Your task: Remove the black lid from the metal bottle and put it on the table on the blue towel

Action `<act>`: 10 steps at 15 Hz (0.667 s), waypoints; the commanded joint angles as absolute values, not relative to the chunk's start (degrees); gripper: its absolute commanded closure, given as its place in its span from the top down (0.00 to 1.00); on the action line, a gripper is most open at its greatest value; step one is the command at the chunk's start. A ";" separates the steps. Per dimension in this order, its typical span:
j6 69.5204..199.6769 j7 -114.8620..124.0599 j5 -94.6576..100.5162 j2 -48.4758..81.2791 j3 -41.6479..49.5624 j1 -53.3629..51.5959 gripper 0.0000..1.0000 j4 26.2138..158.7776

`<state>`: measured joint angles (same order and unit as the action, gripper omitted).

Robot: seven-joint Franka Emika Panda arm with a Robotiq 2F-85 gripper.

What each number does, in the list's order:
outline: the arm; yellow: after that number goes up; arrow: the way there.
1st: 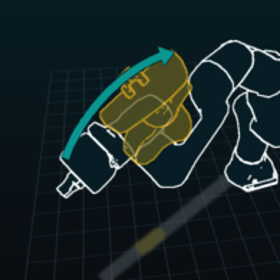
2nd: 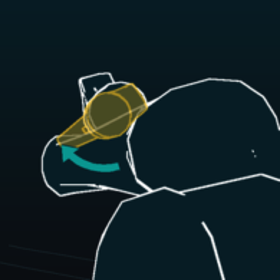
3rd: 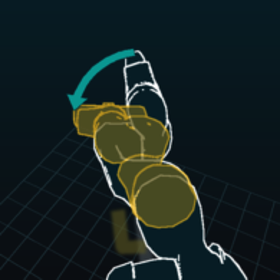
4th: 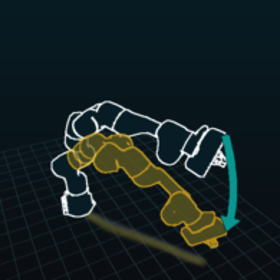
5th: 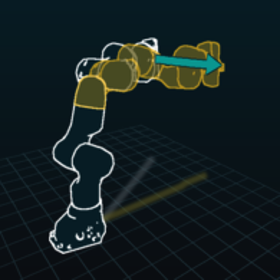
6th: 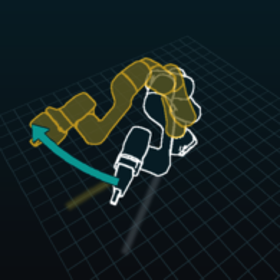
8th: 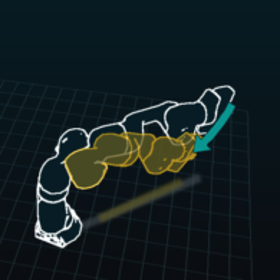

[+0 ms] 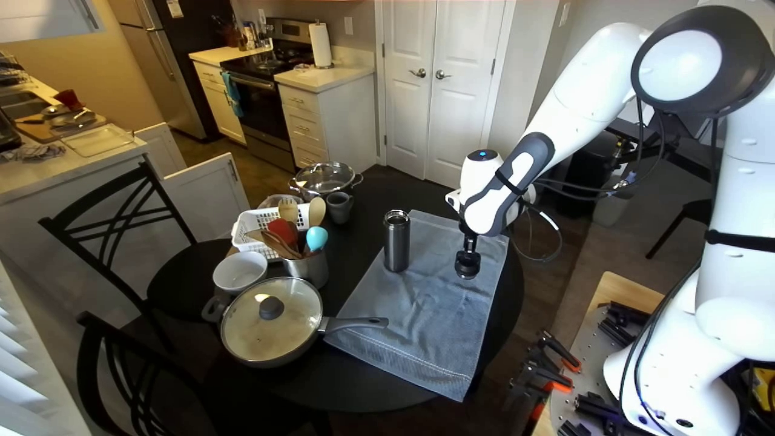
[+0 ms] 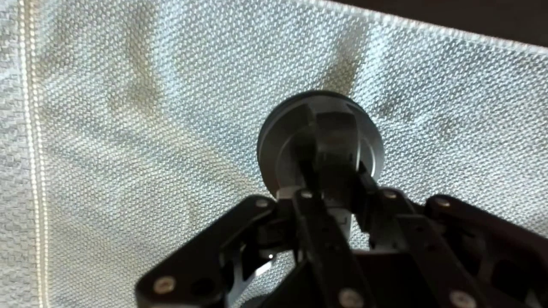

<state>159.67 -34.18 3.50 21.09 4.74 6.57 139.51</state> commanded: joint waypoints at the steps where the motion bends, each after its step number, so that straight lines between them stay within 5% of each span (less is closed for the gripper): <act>1: 160.72 -32.61 2.65 22.01 1.18 9.96 0.09 138.70; 10: 163.00 -28.91 1.67 24.11 -1.98 13.98 0.09 139.30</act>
<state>160.57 -30.45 2.55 24.01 -0.52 12.42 138.50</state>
